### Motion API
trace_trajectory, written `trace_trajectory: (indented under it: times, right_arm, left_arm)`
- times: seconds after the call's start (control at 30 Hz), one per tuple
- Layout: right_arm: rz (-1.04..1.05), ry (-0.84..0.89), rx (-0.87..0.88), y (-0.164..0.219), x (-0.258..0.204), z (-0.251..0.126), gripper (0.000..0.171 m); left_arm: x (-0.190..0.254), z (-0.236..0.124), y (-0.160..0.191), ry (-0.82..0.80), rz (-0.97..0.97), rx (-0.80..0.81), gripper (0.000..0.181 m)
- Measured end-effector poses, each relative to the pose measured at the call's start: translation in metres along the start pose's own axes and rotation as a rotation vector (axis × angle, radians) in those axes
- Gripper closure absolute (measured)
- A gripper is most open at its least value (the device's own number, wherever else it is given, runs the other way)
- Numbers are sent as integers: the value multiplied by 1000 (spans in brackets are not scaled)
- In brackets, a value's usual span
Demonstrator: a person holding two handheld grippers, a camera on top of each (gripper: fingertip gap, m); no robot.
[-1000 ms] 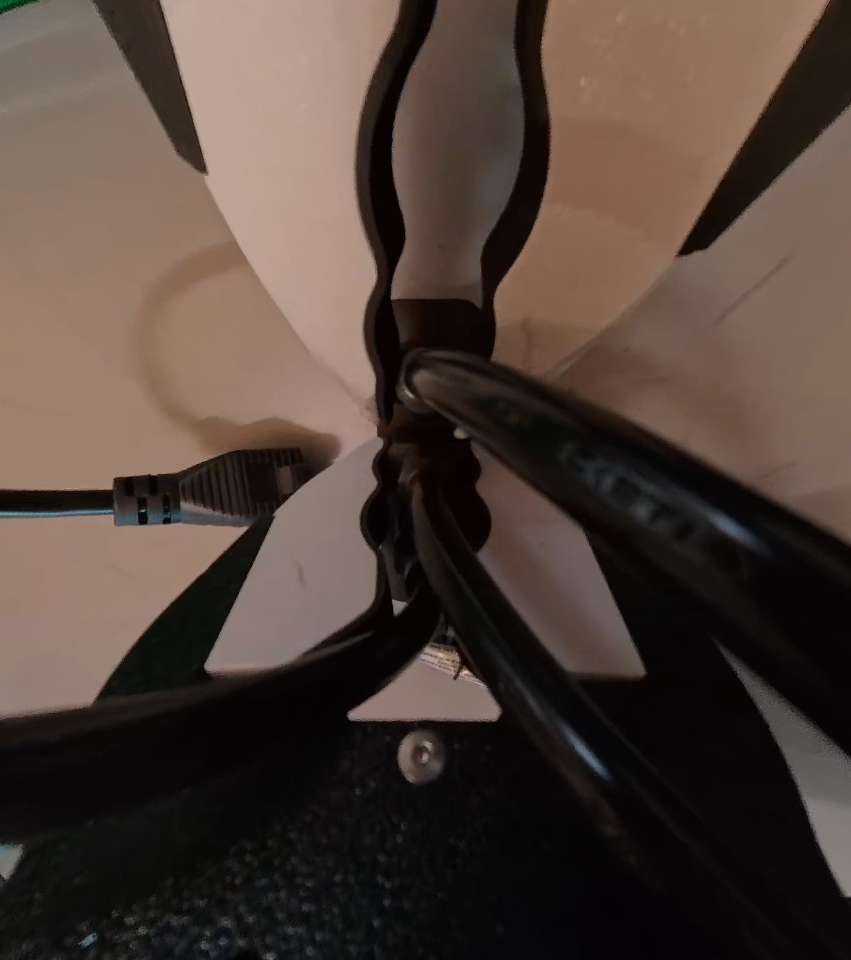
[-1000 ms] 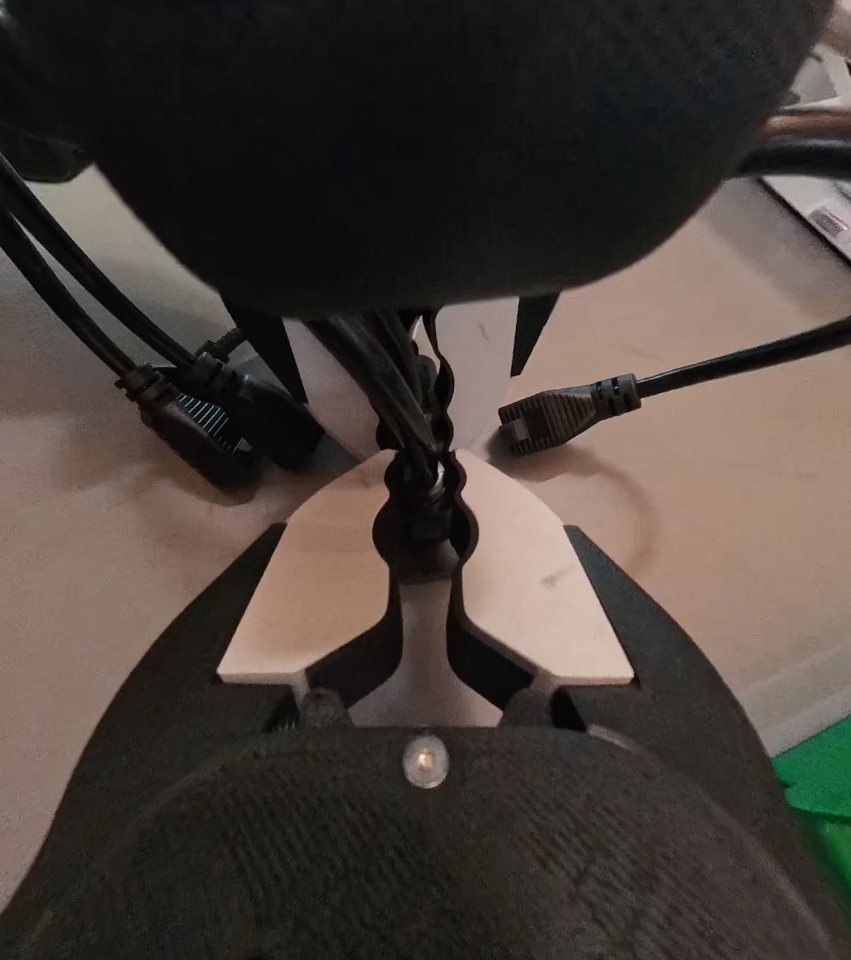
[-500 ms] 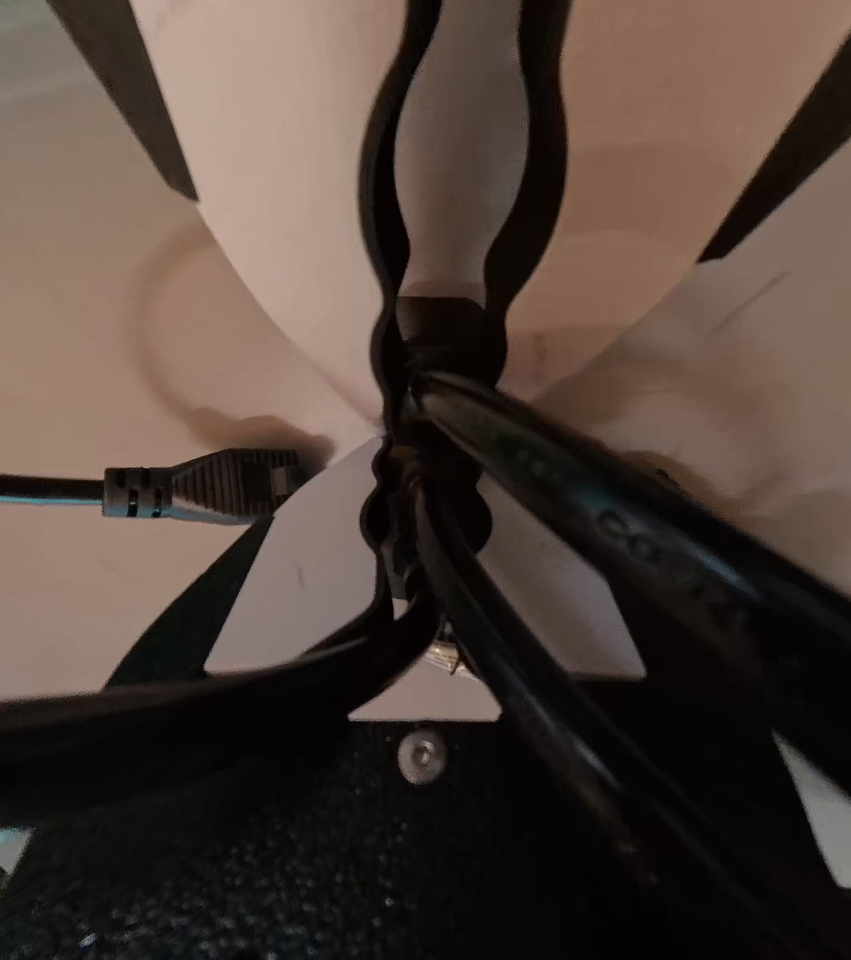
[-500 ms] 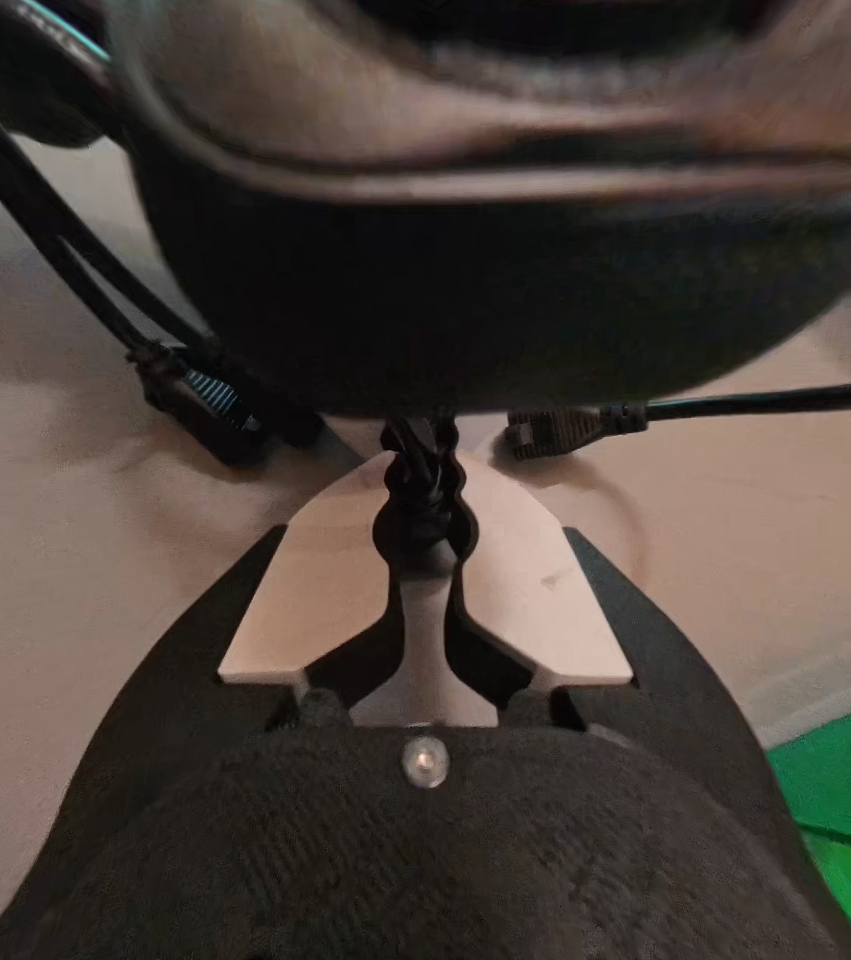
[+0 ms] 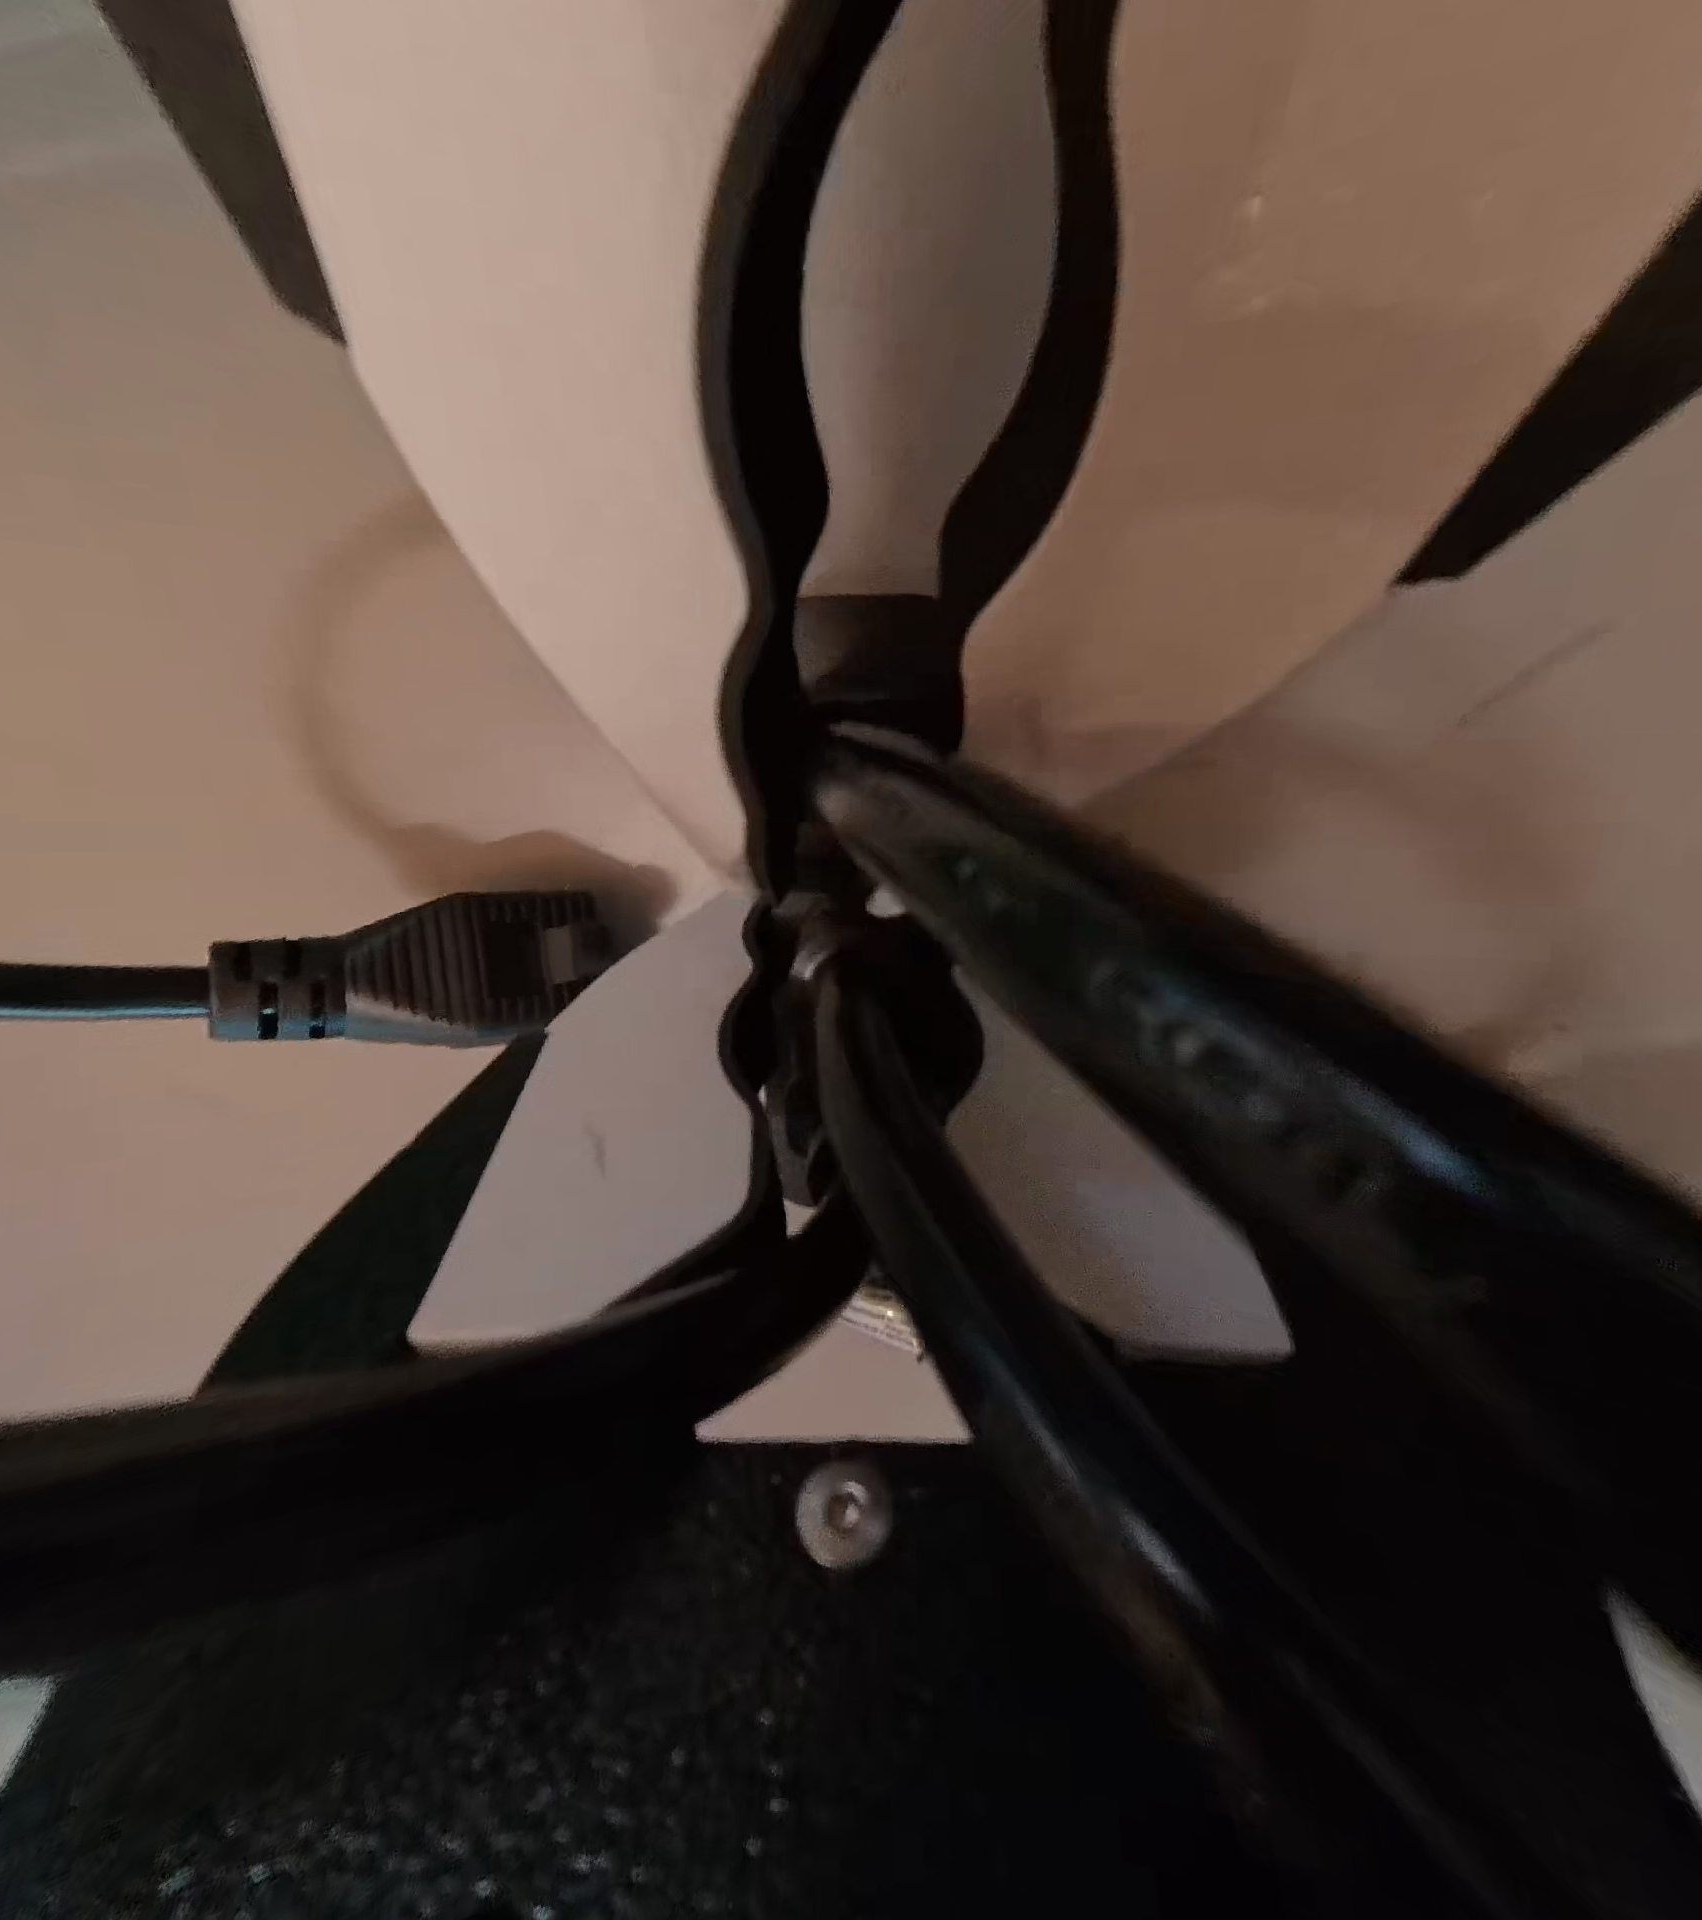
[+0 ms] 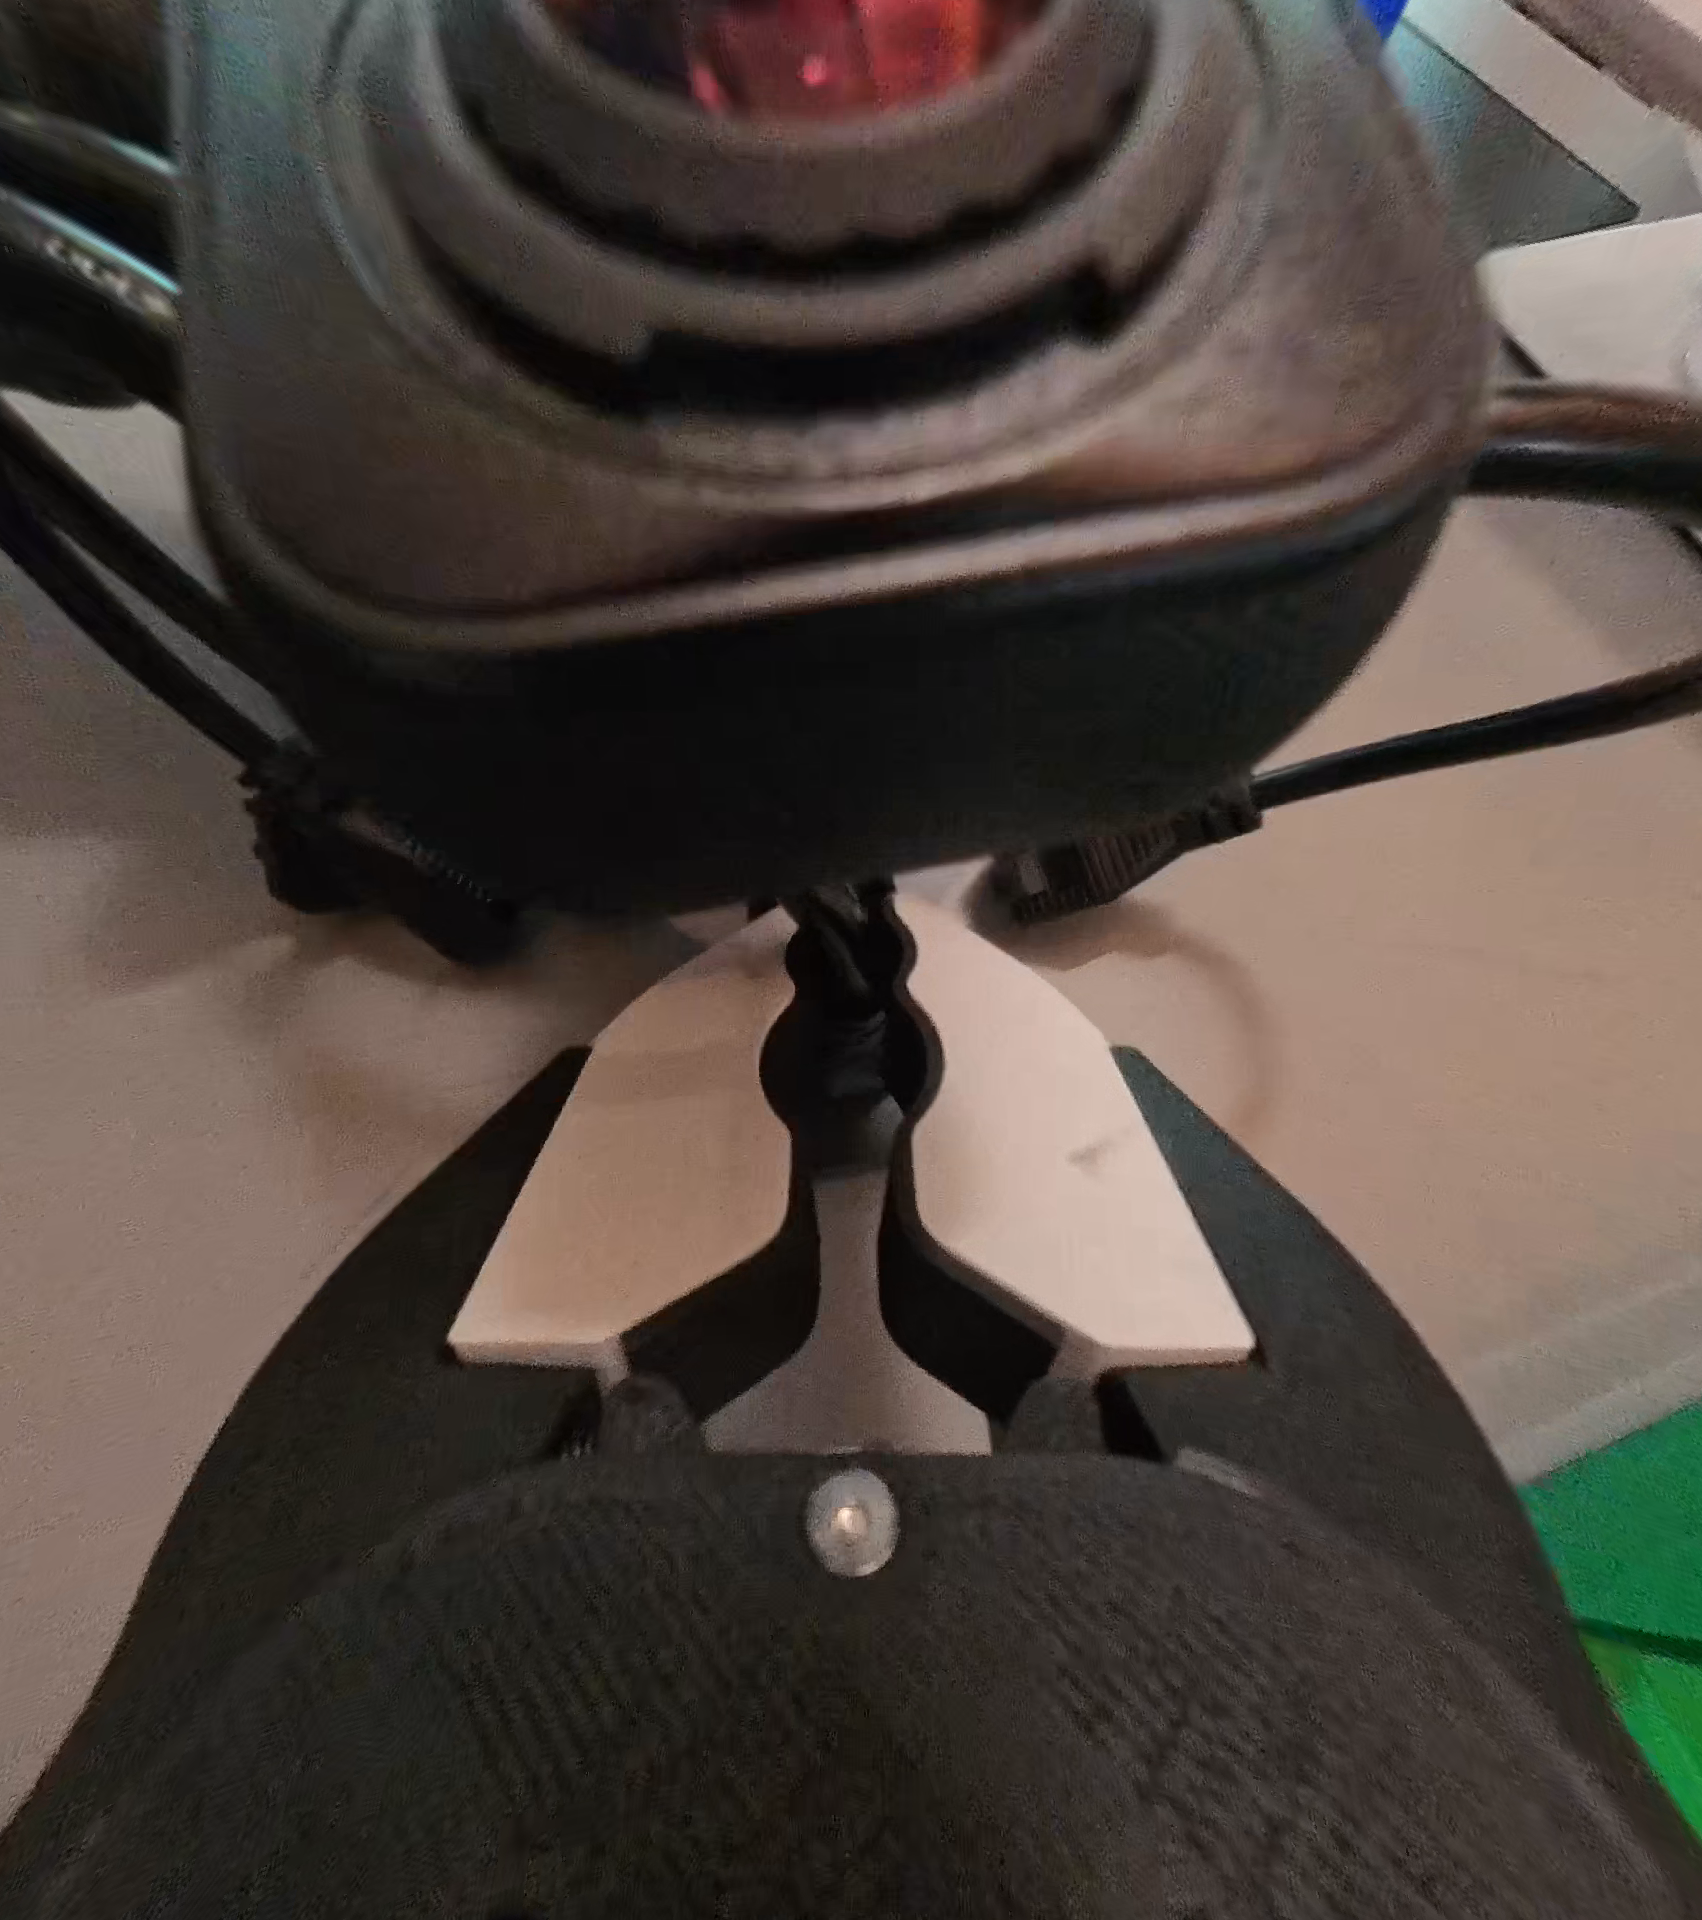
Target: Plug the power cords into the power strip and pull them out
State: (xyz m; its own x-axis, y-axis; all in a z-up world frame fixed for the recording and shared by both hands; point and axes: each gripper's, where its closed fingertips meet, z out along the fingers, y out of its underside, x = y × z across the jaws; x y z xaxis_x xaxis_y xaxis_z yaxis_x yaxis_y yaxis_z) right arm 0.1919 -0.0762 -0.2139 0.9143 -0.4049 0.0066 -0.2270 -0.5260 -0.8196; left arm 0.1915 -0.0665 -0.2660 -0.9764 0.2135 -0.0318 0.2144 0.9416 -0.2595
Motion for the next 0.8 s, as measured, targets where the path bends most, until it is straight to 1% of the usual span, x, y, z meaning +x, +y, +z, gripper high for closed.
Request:
trace_trajectory:
  times: [0.03, 0.17, 0.27, 0.33, 0.37, 0.4, 0.67, 0.8]
  right_arm:
    - [12, 5, 2, 0, 1, 0, 163]
    - [38, -12, 20, 2, -5, -3, 162]
    - [34, 10, 26, 6, -3, -7, 156]
    - [16, 43, -45, 18, 0, -10, 149]
    - [2, 49, -66, 23, 0, -10, 152]
    - [-2, 33, -65, 24, -3, -9, 157]
    - [-5, 24, 9, 17, -3, -7, 156]
    - [-12, 5, -23, 17, -4, -5, 156]
  left_arm:
    - [0, 0, 0, 11, -4, 12, 156]
    - [3, 1, -2, 21, 20, 19, 156]
    - [4, 1, -3, 31, 22, 22, 156]
    - [4, 1, -3, 29, 23, 23, 156]
    - [4, 1, -3, 30, 22, 23, 156]
    - [4, 1, -3, 31, 24, 23, 156]
    - [4, 1, -3, 41, 18, 25, 156]
    - [4, 1, -3, 44, 12, 28, 156]
